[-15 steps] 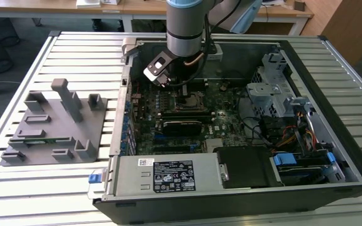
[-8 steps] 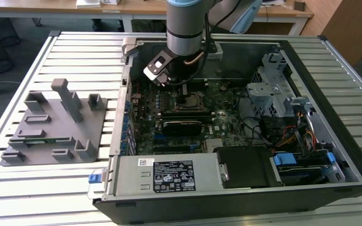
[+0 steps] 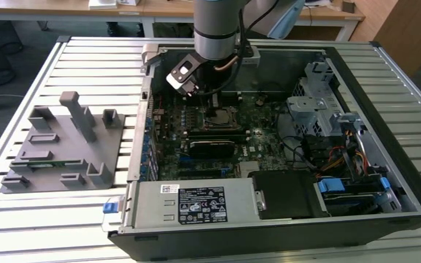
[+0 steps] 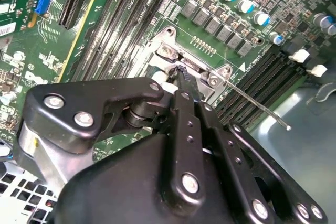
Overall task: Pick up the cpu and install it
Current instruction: 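Close the cpu cover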
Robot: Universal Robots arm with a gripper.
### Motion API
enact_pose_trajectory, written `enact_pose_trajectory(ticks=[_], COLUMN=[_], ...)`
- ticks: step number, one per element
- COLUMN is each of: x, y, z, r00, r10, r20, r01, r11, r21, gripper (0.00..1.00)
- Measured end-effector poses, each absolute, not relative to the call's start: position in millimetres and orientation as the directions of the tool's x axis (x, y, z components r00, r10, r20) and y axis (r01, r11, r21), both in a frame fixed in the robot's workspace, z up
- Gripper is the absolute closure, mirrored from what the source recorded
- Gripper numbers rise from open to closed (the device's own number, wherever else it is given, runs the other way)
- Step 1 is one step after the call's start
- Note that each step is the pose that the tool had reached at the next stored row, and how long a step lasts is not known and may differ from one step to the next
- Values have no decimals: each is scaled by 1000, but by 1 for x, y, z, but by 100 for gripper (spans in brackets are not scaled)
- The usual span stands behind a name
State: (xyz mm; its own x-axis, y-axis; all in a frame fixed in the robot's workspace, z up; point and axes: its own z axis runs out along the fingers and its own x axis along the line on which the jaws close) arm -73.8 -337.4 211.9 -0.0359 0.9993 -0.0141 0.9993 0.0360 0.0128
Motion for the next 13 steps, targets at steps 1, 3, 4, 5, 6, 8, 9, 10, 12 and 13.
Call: enact_pose_trajectory(ticks=[1, 3, 4, 5, 6, 8, 9, 10, 12, 13], x=[-73, -69, -67, -65, -63, -59, -58, -56, -54, -53], y=[-337, -338, -338, -338, -338, -338, -338, -338, -338, -338], z=[212, 212, 212, 212, 212, 212, 212, 212, 212, 212], r00=[-36, -36, -36, -36, -36, -36, -36, -36, -36, -36], r10=[999, 999, 999, 999, 999, 999, 999, 999, 999, 999], r20=[-14, -13, -13, -12, -11, -9, -8, -7, -6, -6], r01=[999, 999, 999, 999, 999, 999, 999, 999, 999, 999], r11=[36, 36, 36, 36, 36, 36, 36, 36, 36, 36], r21=[9, 2, -1, -2, -3, -4, -4, -4, -5, -5], gripper=[89, 89, 89, 89, 89, 89, 89, 89, 89, 89])
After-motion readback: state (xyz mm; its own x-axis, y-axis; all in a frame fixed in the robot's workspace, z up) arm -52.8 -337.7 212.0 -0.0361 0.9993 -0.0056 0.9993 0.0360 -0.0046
